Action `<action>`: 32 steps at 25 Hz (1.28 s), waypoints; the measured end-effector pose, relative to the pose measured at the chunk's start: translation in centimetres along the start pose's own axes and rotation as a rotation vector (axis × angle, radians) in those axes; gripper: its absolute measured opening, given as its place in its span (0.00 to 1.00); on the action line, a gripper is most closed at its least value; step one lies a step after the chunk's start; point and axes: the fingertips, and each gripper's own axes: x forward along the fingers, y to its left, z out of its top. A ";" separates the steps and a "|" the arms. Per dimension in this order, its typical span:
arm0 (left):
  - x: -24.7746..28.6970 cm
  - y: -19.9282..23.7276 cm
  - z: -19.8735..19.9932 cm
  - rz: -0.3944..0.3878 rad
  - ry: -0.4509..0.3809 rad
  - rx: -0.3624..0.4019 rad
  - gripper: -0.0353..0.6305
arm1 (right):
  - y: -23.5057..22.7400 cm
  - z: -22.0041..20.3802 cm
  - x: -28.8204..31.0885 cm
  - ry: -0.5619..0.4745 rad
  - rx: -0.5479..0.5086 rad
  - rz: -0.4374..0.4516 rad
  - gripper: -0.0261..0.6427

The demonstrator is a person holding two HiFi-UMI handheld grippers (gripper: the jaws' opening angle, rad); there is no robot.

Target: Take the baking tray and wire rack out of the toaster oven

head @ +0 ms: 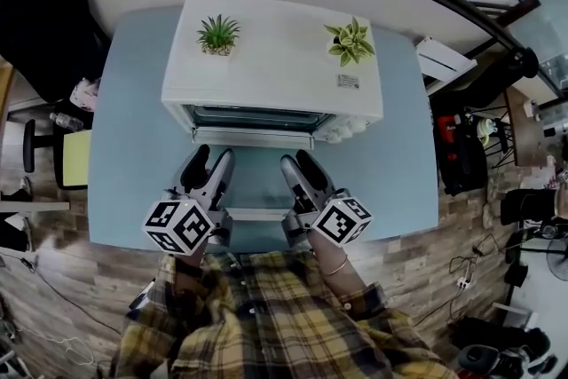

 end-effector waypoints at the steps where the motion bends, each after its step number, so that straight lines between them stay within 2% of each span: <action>1: 0.3 0.4 -0.1 -0.004 -0.008 -0.038 0.43 | -0.1 0.0 0.4 -0.004 0.028 0.007 0.39; 5: 1.4 1.8 -0.6 -0.028 -0.042 -0.194 0.42 | -0.7 0.7 2.1 -0.039 0.109 0.015 0.39; 10: 2.8 3.9 -0.8 -0.065 -0.071 -0.422 0.42 | -1.7 1.4 3.9 -0.096 0.199 0.029 0.39; 14: 3.7 5.4 -0.3 -0.076 -0.106 -0.528 0.42 | -3.2 1.2 5.0 -0.117 0.273 0.029 0.39; 18: 5.1 5.4 0.9 -0.152 -0.201 -0.643 0.41 | -4.7 1.0 6.0 -0.134 0.341 0.004 0.39; 22: 6.6 5.4 1.2 -0.182 -0.247 -0.662 0.40 | -5.1 1.1 7.3 -0.129 0.308 -0.003 0.39; 24: 7.2 6.0 0.6 -0.146 -0.228 -0.617 0.40 | -5.2 1.0 7.6 -0.126 0.294 -0.013 0.39; 26: 8.0 6.3 0.3 -0.141 -0.219 -0.598 0.39 | -5.6 1.0 8.1 -0.131 0.301 -0.018 0.39; 28: 8.7 6.7 0.3 -0.155 -0.221 -0.611 0.38 | -5.9 1.0 8.6 -0.138 0.297 -0.028 0.39; 32: 9.5 8.3 0.4 -0.124 -0.242 -0.640 0.33 | -6.9 1.9 9.2 -0.180 0.327 -0.048 0.39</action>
